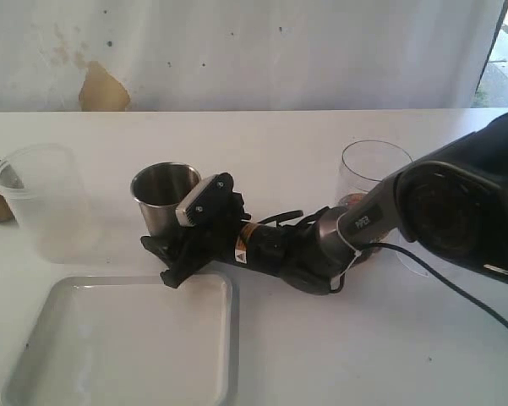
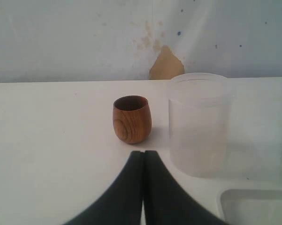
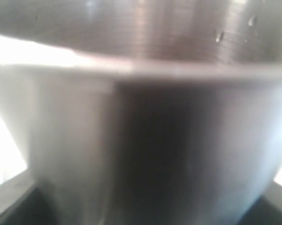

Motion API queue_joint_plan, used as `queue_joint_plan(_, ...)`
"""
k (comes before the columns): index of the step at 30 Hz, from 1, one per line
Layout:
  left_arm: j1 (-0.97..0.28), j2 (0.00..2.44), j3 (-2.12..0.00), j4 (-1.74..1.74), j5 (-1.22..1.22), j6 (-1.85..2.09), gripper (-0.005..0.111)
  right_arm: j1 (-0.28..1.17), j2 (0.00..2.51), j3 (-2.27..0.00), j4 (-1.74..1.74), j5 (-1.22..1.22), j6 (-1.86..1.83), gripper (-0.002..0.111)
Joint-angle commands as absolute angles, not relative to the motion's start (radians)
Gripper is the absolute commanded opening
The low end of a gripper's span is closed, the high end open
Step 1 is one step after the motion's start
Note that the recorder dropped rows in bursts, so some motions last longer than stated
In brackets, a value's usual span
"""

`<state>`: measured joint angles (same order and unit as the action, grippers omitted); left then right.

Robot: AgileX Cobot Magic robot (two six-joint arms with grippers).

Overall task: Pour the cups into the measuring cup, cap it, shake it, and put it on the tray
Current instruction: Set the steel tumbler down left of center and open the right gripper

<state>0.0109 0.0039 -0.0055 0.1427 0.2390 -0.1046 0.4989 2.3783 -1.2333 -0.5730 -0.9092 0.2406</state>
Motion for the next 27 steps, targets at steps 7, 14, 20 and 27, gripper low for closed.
queue_joint_plan(7, 0.015, 0.000, 0.000, 0.146, 0.237, -0.106, 0.000, 0.500, 2.382, -1.236, -0.573, -0.899, 0.265, 0.088)
queue_joint_plan(14, 0.015, 0.000, 0.000, 0.146, 0.237, -0.106, 0.000, 0.500, 2.331, -1.236, -0.575, -0.869, 0.267, 0.088)
queue_joint_plan(20, 0.015, 0.000, 0.000, 0.146, 0.237, -0.106, 0.000, 0.500, 2.287, -1.236, -0.576, -0.869, 0.267, 0.088)
queue_joint_plan(27, 0.015, 0.000, 0.000, 0.146, 0.237, -0.106, 0.000, 0.500, 2.285, -1.236, -0.581, -0.869, 0.267, 0.088)
